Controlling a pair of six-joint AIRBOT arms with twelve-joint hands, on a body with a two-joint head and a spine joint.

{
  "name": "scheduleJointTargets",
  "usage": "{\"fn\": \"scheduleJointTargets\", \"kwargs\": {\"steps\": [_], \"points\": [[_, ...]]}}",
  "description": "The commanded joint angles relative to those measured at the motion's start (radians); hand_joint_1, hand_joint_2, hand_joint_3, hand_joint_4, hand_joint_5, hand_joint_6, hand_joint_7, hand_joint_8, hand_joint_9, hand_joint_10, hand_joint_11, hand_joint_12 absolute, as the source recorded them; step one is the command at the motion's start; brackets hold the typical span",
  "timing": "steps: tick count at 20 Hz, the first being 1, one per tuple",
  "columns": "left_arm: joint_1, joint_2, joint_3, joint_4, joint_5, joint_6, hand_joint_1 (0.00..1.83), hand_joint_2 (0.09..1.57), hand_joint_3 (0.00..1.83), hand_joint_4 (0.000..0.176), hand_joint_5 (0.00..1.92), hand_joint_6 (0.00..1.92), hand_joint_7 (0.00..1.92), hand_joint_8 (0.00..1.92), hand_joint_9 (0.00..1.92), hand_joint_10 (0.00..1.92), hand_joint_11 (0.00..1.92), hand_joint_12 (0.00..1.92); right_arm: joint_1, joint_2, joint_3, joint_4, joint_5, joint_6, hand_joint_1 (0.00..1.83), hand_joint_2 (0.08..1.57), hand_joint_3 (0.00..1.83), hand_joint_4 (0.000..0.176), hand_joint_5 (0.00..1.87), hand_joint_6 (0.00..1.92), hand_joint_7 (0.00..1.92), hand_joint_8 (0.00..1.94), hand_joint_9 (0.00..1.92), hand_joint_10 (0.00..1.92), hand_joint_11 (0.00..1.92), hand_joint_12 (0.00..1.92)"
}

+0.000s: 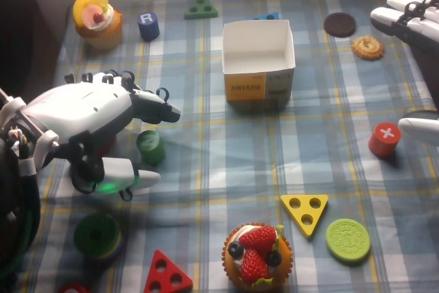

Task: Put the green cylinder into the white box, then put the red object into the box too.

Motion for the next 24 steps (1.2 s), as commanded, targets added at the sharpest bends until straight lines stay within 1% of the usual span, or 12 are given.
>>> {"fn": "scheduleJointTargets", "kwargs": {"steps": [1, 3, 4, 5, 7, 8, 14, 15, 16, 18, 19, 24], "points": [[-0.013, -0.003, 0.004, 0.017, -0.104, 0.002, 1.04, 1.08, 0.0, 0.013, 0.6, 0.09, 0.66, 0.05, 0.16, 0.74, 0.0, 1.54, 0.006, -0.002, 0.005, 0.003, 0.129, 0.006, 0.44, 1.22, 0.0, 0.023, 0.0, 0.0, 0.0, 0.0, 0.0, 0.0, 0.0, 0.3], [-0.014, -0.005, 0.007, 0.013, -0.104, 0.006, 1.05, 1.08, 0.0, 0.028, 0.62, 0.11, 0.69, 0.04, 0.21, 0.71, 0.0, 1.54, 0.006, -0.003, 0.006, 0.003, 0.129, 0.008, 0.44, 1.22, 0.0, 0.009, 0.0, 0.0, 0.0, 0.0, 0.0, 0.0, 0.0, 0.34], [-0.014, -0.006, 0.008, 0.011, -0.105, 0.008, 1.07, 1.08, 0.0, 0.009, 0.62, 0.1, 0.7, 0.04, 0.26, 0.67, 0.0, 1.56, 0.006, -0.003, 0.006, 0.003, 0.129, 0.008, 0.43, 1.22, 0.0, 0.012, 0.0, 0.0, 0.0, 0.0, 0.0, 0.0, 0.0, 0.45], [-0.014, -0.007, 0.008, 0.01, -0.105, 0.009, 1.05, 1.09, 0.0, 0.027, 0.62, 0.09, 0.69, 0.02, 0.27, 0.6, 0.0, 1.52, 0.005, -0.004, 0.006, 0.003, 0.129, 0.009, 0.45, 1.22, 0.0, 0.008, 0.0, 0.0, 0.0, 0.0, 0.0, 0.0, 0.0, 0.47], [-0.015, -0.01, 0.009, 0.004, -0.107, 0.022, 1.04, 1.12, 0.0, 0.028, 0.6, 0.08, 0.67, 0.01, 0.26, 0.56, 0.0, 1.47, 0.005, -0.004, 0.007, 0.003, 0.129, 0.01, 0.44, 1.22, 0.0, 0.002, 0.0, 0.0, 0.0, 0.0, 0.0, 0.0, 0.0, 0.55], [-0.017, -0.014, 0.009, -0.004, -0.109, 0.04, 1.05, 1.11, 0.0, 0.022, 0.61, 0.08, 0.68, 0.01, 0.26, 0.56, 0.0, 1.47, 0.005, -0.004, 0.007, 0.003, 0.129, 0.012, 0.44, 1.22, 0.0, 0.014, 0.0, 0.0, 0.0, 0.0, 0.0, 0.0, 0.0, 0.47], [-0.022, -0.037, 0.017, -0.025, -0.11, 0.092, 1.08, 1.17, 0.0, 0.0, 0.72, 0.1, 0.83, 0.05, 0.41, 0.51, 0.0, 1.56, 0.003, -0.004, 0.007, 0.003, 0.136, 0.021, 0.43, 1.23, 0.0, 0.008, 0.0, 0.0, 0.0, 0.0, 0.0, 0.0, 0.0, 0.46], [-0.022, -0.04, 0.021, -0.029, -0.11, 0.093, 1.19, 1.17, 0.01, 0.0, 0.78, 0.88, 0.92, 0.97, 0.51, 0.67, 0.0, 1.73, 0.003, -0.004, 0.007, 0.003, 0.138, 0.023, 0.42, 1.23, 0.0, 0.002, 0.0, 0.0, 0.0, 0.0, 0.0, 0.0, 0.0, 0.29], [-0.022, -0.044, 0.024, -0.032, -0.107, 0.096, 1.24, 1.16, 0.01, 0.0, 0.82, 0.98, 0.96, 1.19, 0.54, 0.85, 0.0, 1.7, 0.002, -0.004, 0.007, 0.003, 0.139, 0.025, 0.4, 1.23, 0.0, 0.006, 0.0, 0.0, 0.0, 0.0, 0.0, 0.0, 0.0, 0.14], [-0.024, -0.063, 0.037, -0.055, -0.097, 0.135, 1.25, 1.15, 0.0, 0.0, 0.85, 0.98, 0.98, 1.22, 0.57, 0.89, 0.0, 1.64, 0.0, -0.004, 0.007, 0.003, 0.146, 0.032, 0.39, 1.24, 0.0, 0.003, 0.0, 0.0, 0.0, 0.0, 0.0, 0.0, 0.0, 0.01], [-0.028, -0.074, 0.04, -0.07, -0.095, 0.171, 1.25, 1.16, 0.0, 0.0, 0.86, 0.94, 0.95, 1.28, 0.59, 0.93, 0.0, 1.69, -0.001, -0.004, 0.008, 0.003, 0.149, 0.038, 0.37, 1.25, 0.0, 0.013, 0.0, 0.0, 0.0, 0.0, 0.0, 0.0, 0.0, 0.0], [-0.048, -0.077, 0.032, -0.054, -0.122, 0.194, 1.22, 1.21, 0.0, 0.0, 0.75, 1.09, 0.85, 1.46, 0.45, 1.28, 0.0, 1.91, -0.008, -0.004, 0.01, 0.003, 0.16, 0.057, 0.37, 1.25, 0.0, 0.007, 0.0, 0.0, 0.0, 0.0, 0.0, 0.0, 0.0, 0.0]]}}
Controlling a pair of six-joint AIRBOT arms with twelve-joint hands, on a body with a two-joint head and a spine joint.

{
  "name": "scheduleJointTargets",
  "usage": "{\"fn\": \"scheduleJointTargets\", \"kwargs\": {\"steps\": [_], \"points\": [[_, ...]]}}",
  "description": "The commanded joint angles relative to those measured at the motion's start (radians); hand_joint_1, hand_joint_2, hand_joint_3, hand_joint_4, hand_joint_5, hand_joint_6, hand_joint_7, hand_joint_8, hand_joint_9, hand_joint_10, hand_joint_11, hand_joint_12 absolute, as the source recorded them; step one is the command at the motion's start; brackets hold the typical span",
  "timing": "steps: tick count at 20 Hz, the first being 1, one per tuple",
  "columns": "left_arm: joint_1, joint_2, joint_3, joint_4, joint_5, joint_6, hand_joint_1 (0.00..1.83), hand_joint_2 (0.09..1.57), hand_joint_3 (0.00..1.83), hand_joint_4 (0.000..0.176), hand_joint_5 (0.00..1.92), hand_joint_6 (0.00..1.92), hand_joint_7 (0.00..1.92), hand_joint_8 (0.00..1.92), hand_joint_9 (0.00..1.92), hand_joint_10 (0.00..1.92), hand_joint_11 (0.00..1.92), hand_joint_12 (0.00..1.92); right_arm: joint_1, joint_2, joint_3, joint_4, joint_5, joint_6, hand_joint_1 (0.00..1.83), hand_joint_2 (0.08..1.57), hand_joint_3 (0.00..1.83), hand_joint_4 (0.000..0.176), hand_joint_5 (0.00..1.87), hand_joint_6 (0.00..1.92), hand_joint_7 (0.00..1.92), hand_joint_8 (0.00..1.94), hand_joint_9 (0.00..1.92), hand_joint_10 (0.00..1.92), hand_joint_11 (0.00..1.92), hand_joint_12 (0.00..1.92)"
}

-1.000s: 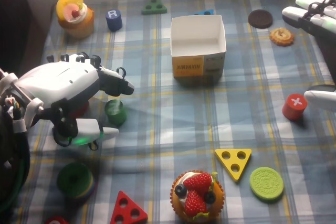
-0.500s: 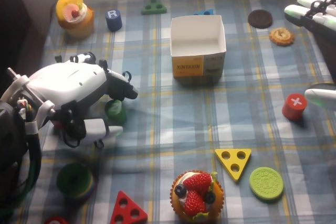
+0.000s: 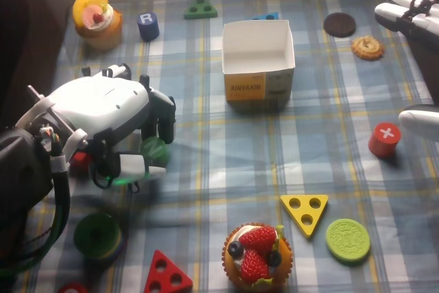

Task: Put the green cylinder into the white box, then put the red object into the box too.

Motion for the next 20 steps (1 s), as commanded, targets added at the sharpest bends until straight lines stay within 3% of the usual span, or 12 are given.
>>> {"fn": "scheduleJointTargets", "kwargs": {"steps": [1, 3, 5, 6, 8, 9, 10, 11, 12, 15, 18, 20], "points": [[-0.018, 0.006, -0.01, 0.049, -0.114, 0.001, 1.21, 1.24, 0.0, 0.0, 0.71, 1.16, 0.82, 1.51, 0.4, 1.37, 0.0, 1.92, 0.008, 0.0, 0.004, 0.0, 0.127, 0.01, 0.36, 1.26, 0.0, 0.004, 0.0, 0.0, 0.0, 0.0, 0.0, 0.0, 0.0, 0.0], [-0.025, 0.023, -0.037, 0.083, -0.16, 0.001, 1.19, 1.25, 0.0, 0.0, 0.7, 1.35, 0.73, 1.46, 0.36, 1.71, 0.0, 1.92, 0.008, 0.0, 0.004, 0.0, 0.13, 0.014, 0.38, 1.26, 0.0, 0.009, 0.0, 0.0, 0.0, 0.0, 0.0, 0.0, 0.0, 0.0], [-0.035, 0.039, -0.061, 0.117, -0.196, 0.001, 1.19, 1.25, 0.0, 0.0, 0.72, 1.35, 0.73, 1.46, 0.37, 1.81, 0.0, 1.92, 0.008, 0.0, 0.004, 0.0, 0.134, 0.017, 0.4, 1.26, 0.0, 0.019, 0.0, 0.0, 0.0, 0.0, 0.0, 0.0, 0.0, 0.0], [-0.051, 0.045, -0.073, 0.147, -0.219, 0.001, 1.19, 1.25, 0.0, 0.0, 0.72, 1.35, 0.74, 1.46, 0.39, 1.81, 0.0, 1.92, 0.007, 0.0, 0.004, 0.0, 0.138, 0.021, 0.4, 1.26, 0.0, 0.005, 0.0, 0.0, 0.0, 0.0, 0.0, 0.0, 0.0, 0.0], [-0.076, 0.046, -0.079, 0.18, -0.234, -0.001, 1.18, 1.27, 0.0, 0.0, 0.68, 1.4, 0.7, 1.51, 0.36, 1.92, 0.0, 1.92, 0.007, 0.0, 0.004, 0.0, 0.14, 0.023, 0.4, 1.26, 0.0, 0.012, 0.0, 0.0, 0.0, 0.0, 0.0, 0.0, 0.0, 0.0], [-0.099, 0.042, -0.078, 0.203, -0.235, -0.002, 1.18, 1.27, 0.0, 0.0, 0.68, 1.4, 0.7, 1.51, 0.37, 1.92, 0.0, 1.92, 0.007, 0.0, 0.004, 0.0, 0.142, 0.023, 0.4, 1.26, 0.0, 0.005, 0.0, 0.0, 0.0, 0.0, 0.0, 0.0, 0.0, 0.0], [-0.114, 0.038, -0.074, 0.213, -0.232, -0.002, 1.12, 1.24, 0.0, 0.0, 0.75, 1.32, 0.67, 1.84, 0.38, 1.92, 0.0, 1.92, 0.007, 0.0, 0.004, 0.0, 0.143, 0.023, 0.41, 1.26, 0.0, 0.0, 0.0, 0.0, 0.0, 0.0, 0.0, 0.0, 0.0, 0.0], [-0.137, 0.027, -0.064, 0.222, -0.226, -0.002, 1.16, 1.27, 0.0, 0.0, 0.68, 1.41, 0.68, 1.6, 0.35, 1.92, 0.0, 1.92, 0.007, 0.0, 0.004, 0.0, 0.144, 0.024, 0.42, 1.26, 0.0, 0.0, 0.0, 0.0, 0.0, 0.0, 0.0, 0.0, 0.0, 0.0], [-0.151, 0.019, -0.056, 0.226, -0.219, -0.002, 1.2, 1.24, 0.0, 0.0, 0.73, 1.19, 0.78, 1.57, 0.42, 1.77, 0.0, 1.92, 0.007, 0.0, 0.004, 0.0, 0.145, 0.024, 0.41, 1.25, 0.0, 0.0, 0.0, 0.0, 0.0, 0.0, 0.0, 0.0, 0.0, 0.0], [-0.213, -0.017, -0.02, 0.24, -0.193, -0.002, 1.2, 1.24, 0.0, 0.0, 0.74, 1.12, 0.79, 1.58, 0.42, 1.85, 0.0, 1.92, 0.007, 0.0, 0.005, 0.0, 0.149, 0.024, 0.41, 1.25, 0.0, 0.001, 0.0, 0.0, 0.0, 0.0, 0.0, 0.0, 0.01, 0.01], [-0.279, -0.06, 0.028, 0.234, -0.164, -0.002, 1.19, 1.24, 0.0, 0.0, 0.74, 1.16, 0.78, 1.56, 0.37, 1.55, 0.0, 1.92, 0.007, 0.0, 0.006, 0.0, 0.152, 0.024, 0.41, 1.26, 0.0, 0.004, 0.0, 0.0, 0.0, 0.0, 0.0, 0.0, 0.0, 0.0], [-0.32, -0.09, 0.062, 0.223, -0.146, -0.002, 1.2, 1.25, 0.0, 0.0, 0.75, 1.1, 0.77, 1.61, 0.33, 1.67, 0.0, 1.92, 0.007, 0.0, 0.009, 0.0, 0.152, 0.024, 0.42, 1.26, 0.0, 0.0, 0.0, 0.0, 0.0, 0.0, 0.0, 0.0, 0.0, 0.0]]}}
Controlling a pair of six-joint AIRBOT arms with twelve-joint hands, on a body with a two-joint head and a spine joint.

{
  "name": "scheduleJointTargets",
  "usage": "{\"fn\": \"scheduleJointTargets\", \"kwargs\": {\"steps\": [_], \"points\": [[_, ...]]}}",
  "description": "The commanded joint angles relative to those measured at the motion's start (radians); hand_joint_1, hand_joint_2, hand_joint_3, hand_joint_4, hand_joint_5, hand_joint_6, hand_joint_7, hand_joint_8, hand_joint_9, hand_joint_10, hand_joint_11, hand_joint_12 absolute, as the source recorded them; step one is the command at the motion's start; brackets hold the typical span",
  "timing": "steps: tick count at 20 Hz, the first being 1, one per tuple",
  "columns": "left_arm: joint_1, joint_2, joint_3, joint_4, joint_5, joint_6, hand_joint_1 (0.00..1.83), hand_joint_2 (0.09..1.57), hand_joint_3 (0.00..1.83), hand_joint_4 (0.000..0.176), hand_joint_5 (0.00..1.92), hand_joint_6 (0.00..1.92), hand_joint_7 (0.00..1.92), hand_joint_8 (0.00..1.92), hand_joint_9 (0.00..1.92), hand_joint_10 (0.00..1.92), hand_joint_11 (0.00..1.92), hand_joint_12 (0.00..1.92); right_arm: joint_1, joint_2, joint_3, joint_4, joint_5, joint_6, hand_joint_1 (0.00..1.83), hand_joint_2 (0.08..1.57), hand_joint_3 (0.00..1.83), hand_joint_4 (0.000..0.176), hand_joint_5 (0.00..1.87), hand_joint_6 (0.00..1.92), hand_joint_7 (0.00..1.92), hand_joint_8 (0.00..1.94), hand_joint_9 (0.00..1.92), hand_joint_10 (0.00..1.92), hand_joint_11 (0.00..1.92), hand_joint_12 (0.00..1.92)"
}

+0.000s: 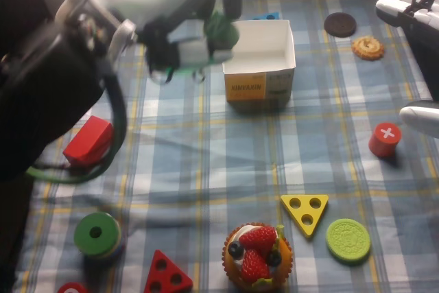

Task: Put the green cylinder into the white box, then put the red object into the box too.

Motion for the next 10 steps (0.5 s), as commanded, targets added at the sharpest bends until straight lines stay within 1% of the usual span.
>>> {"fn": "scheduleJointTargets", "kwargs": {"steps": [1, 2, 3, 4, 5, 6, 7, 8, 9, 10], "points": [[-0.023, -0.012, 0.012, 0.025, -0.087, 0.001, 1.2, 1.25, 0.0, 0.0, 0.76, 1.08, 0.75, 1.63, 0.32, 1.7, 0.0, 1.92, 0.007, -0.001, 0.005, 0.006, 0.134, 0.005, 0.42, 1.26, 0.0, 0.0, 0.0, 0.0, 0.0, 0.0, 0.0, 0.0, 0.0, 0.0], [-0.042, -0.035, 0.039, 0.012, -0.07, 0.001, 1.21, 1.23, 0.0, 0.0, 0.78, 1.06, 0.78, 1.58, 0.32, 1.67, 0.0, 1.92, 0.007, -0.001, 0.007, 0.005, 0.134, 0.005, 0.43, 1.26, 0.0, 0.0, 0.0, 0.0, 0.0, 0.0, 0.0, 0.0, 0.0, 0.0], [-0.052, -0.05, 0.056, 0.001, -0.061, 0.001, 1.22, 1.19, 0.0, 0.0, 0.81, 1.06, 0.89, 1.38, 0.37, 1.48, 0.0, 1.92, 0.007, -0.002, 0.007, 0.005, 0.134, 0.005, 0.43, 1.26, 0.0, 0.0, 0.0, 0.0, 0.0, 0.0, 0.0, 0.0, 0.0, 0.0], [-0.062, -0.068, 0.077, -0.013, -0.053, 0.001, 1.33, 1.2, 0.0, 0.0, 0.8, 1.1, 0.96, 1.27, 0.55, 1.53, 0.0, 1.92, 0.007, -0.004, 0.009, 0.005, 0.134, 0.005, 0.44, 1.26, 0.0, 0.0, 0.0, 0.0, 0.0, 0.0, 0.0, 0.0, 0.0, 0.0], [-0.078, -0.094, 0.107, -0.029, -0.035, 0.001, 1.34, 1.22, 0.0, 0.0, 0.76, 1.15, 0.9, 1.32, 0.54, 1.63, 0.08, 1.92, 0.007, -0.007, 0.011, 0.005, 0.134, 0.006, 0.45, 1.26, 0.0, 0.0, 0.0, 0.0, 0.0, 0.0, 0.0, 0.0, 0.0, 0.0], [-0.091, -0.118, 0.135, -0.046, -0.017, 0.001, 1.33, 1.25, 0.0, 0.0, 0.73, 1.19, 0.82, 1.42, 0.5, 1.75, 0.09, 1.92, 0.007, -0.008, 0.012, 0.005, 0.134, 0.008, 0.42, 1.26, 0.0, 0.0, 0.0, 0.0, 0.0, 0.0, 0.0, 0.0, 0.0, 0.0], [-0.096, -0.131, 0.15, -0.054, -0.007, 0.001, 1.33, 1.25, 0.0, 0.0, 0.73, 1.19, 0.82, 1.42, 0.5, 1.75, 0.09, 1.92, 0.007, -0.008, 0.013, 0.004, 0.134, 0.008, 0.42, 1.26, 0.0, 0.0, 0.0, 0.0, 0.0, 0.0, 0.0, 0.0, 0.0, 0.0], [-0.105, -0.15, 0.177, -0.072, 0.011, 0.002, 1.33, 1.25, 0.0, 0.0, 0.74, 1.19, 0.82, 1.39, 0.52, 1.71, 0.1, 1.92, 0.007, -0.01, 0.014, 0.004, 0.134, 0.009, 0.43, 1.26, 0.0, 0.0, 0.0, 0.0, 0.0, 0.0, 0.0, 0.0, 0.0, 0.0], [-0.114, -0.174, 0.209, -0.098, 0.034, 0.004, 1.34, 1.23, 0.0, 0.0, 0.76, 1.14, 0.87, 1.38, 0.55, 1.67, 0.06, 1.92, 0.007, -0.013, 0.016, 0.004, 0.134, 0.01, 0.43, 1.26, 0.0, 0.0, 0.0, 0.0, 0.0, 0.0, 0.0, 0.0, 0.01, 0.01], [-0.118, -0.191, 0.235, -0.119, 0.053, 0.004, 1.25, 1.2, 0.0, 0.0, 0.78, 1.11, 0.88, 1.39, 0.48, 1.59, 0.09, 1.92, 0.007, -0.015, 0.018, 0.003, 0.134, 0.011, 0.44, 1.26, 0.0, 0.0, 0.0, 0.0, 0.0, 0.0, 0.0, 0.0, 0.0, 0.0]]}}
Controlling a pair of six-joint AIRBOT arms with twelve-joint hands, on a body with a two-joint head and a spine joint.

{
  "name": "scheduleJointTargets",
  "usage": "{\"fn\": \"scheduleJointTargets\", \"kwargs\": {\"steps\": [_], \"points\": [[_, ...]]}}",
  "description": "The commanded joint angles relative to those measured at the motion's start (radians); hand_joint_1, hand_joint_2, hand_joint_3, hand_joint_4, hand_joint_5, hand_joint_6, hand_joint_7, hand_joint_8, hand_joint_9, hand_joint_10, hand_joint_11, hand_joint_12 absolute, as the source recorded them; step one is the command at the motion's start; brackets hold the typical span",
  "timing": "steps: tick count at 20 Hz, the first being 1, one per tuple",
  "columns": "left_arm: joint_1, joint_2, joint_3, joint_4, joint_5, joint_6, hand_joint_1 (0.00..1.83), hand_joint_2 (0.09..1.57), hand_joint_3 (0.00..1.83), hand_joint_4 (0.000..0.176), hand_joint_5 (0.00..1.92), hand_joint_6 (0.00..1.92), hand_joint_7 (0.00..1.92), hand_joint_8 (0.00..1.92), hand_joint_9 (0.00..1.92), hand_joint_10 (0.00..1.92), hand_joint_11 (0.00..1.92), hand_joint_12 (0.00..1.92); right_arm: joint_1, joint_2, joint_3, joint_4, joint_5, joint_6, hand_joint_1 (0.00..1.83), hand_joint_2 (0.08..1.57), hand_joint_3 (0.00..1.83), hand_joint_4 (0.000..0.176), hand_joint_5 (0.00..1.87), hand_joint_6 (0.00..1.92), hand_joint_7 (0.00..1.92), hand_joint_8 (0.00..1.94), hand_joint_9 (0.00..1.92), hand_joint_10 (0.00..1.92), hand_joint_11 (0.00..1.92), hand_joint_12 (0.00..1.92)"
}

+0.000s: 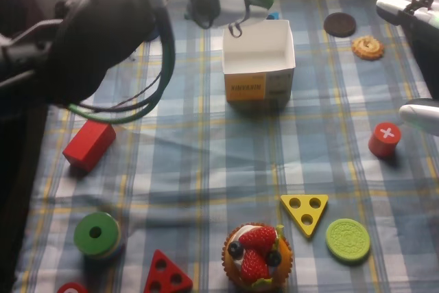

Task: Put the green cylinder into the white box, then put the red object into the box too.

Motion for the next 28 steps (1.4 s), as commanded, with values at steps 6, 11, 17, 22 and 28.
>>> {"fn": "scheduleJointTargets", "kwargs": {"steps": [6, 11, 17, 22, 28], "points": [[-0.006, -0.039, 0.058, -0.036, -0.027, 0.0, 1.11, 0.96, 0.0, 0.0, 0.31, 0.5, 0.21, 0.76, 0.0, 1.2, 0.0, 1.75, 0.007, -0.006, 0.009, -0.001, 0.128, 0.016, 0.43, 1.26, 0.0, 0.0, 0.0, 0.0, 0.0, 0.0, 0.0, 0.0, 0.0, 0.0], [0.014, -0.015, 0.026, -0.035, -0.046, -0.017, 0.6, 1.11, 0.02, 0.081, 0.28, 0.12, 0.25, 0.08, 0.0, 0.53, 0.0, 1.05, 0.007, -0.006, 0.008, -0.001, 0.128, 0.021, 0.43, 1.25, 0.0, 0.0, 0.0, 0.0, 0.0, 0.0, 0.0, 0.0, 0.0, 0.0], [0.058, 0.113, -0.122, 0.112, -0.194, -0.171, 0.43, 1.26, 0.01, 0.091, 0.24, 0.01, 0.23, 0.0, 0.07, 0.19, 0.0, 0.51, 0.004, -0.006, 0.007, -0.006, 0.128, 0.035, 0.47, 1.26, 0.0, 0.036, 0.0, 0.0, 0.0, 0.0, 0.0, 0.0, 0.03, 0.02], [0.141, 0.241, -0.255, 0.233, -0.392, -0.352, 0.46, 1.3, 0.0, 0.048, 0.24, 0.02, 0.24, 0.01, 0.13, 0.16, 0.0, 0.75, 0.003, -0.017, 0.017, -0.012, 0.069, 0.041, 0.6, 1.22, 0.0, 0.0, 0.02, 0.01, 0.09, 0.02, 0.09, 0.08, 0.0, 0.92], [0.244, 0.345, -0.294, 0.336, -0.553, -0.706, 0.4, 1.31, 0.0, 0.055, 0.28, 0.02, 0.31, 0.02, 0.13, 0.5, 0.0, 1.2, 0.005, -0.048, 0.051, -0.013, -0.019, 0.043, 0.75, 1.19, 0.0, 0.0, 0.13, 0.09, 0.19, 0.02, 0.0, 0.55, 0.0, 1.26]]}}
